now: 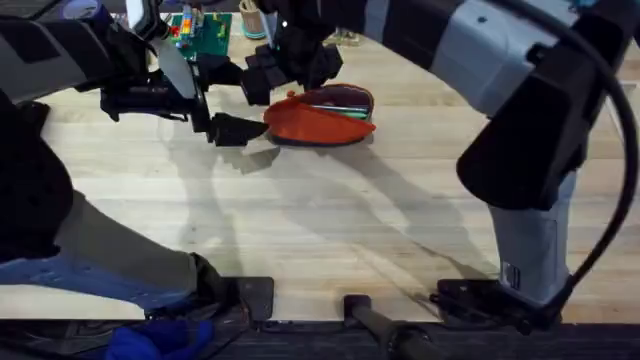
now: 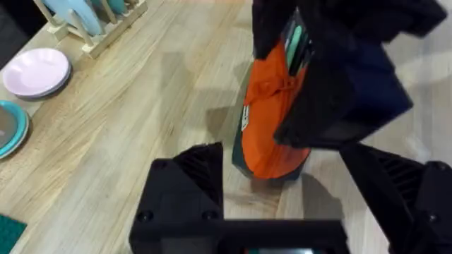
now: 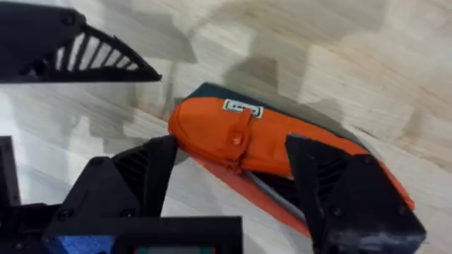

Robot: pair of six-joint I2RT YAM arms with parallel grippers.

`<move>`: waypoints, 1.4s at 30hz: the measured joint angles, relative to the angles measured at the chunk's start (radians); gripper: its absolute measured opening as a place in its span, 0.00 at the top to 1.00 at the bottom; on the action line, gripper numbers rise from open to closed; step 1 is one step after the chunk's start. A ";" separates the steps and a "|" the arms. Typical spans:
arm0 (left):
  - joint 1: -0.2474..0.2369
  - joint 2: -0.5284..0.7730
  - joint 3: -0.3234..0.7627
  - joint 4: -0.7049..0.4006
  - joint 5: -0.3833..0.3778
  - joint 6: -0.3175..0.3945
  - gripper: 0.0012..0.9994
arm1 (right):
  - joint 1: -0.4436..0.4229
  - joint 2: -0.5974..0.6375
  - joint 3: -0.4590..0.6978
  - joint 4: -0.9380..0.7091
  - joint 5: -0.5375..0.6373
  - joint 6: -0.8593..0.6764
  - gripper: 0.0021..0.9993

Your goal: Unzip the bag, pick up the pens from the table one at a time and place them inside, then zip the bag closed.

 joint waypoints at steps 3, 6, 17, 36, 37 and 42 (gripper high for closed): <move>0.000 0.000 0.000 0.000 0.000 0.000 0.01 | 0.002 0.016 0.000 -0.002 0.000 0.000 0.09; 0.000 0.000 0.000 0.000 0.000 0.000 0.01 | 0.004 0.022 0.000 -0.001 0.000 0.001 0.11; 0.000 0.000 0.000 0.000 0.000 0.000 0.01 | 0.009 0.021 0.001 0.003 -0.008 0.006 0.37; 0.000 0.000 0.000 0.000 0.000 0.000 0.01 | 0.017 0.021 0.003 0.008 -0.035 0.007 0.95; 0.000 0.000 0.000 0.000 0.000 0.000 0.01 | 0.017 0.022 0.003 0.008 -0.034 0.007 0.96; 0.000 0.000 0.000 0.000 0.000 0.000 0.01 | 0.017 0.022 0.003 0.008 -0.035 0.007 0.97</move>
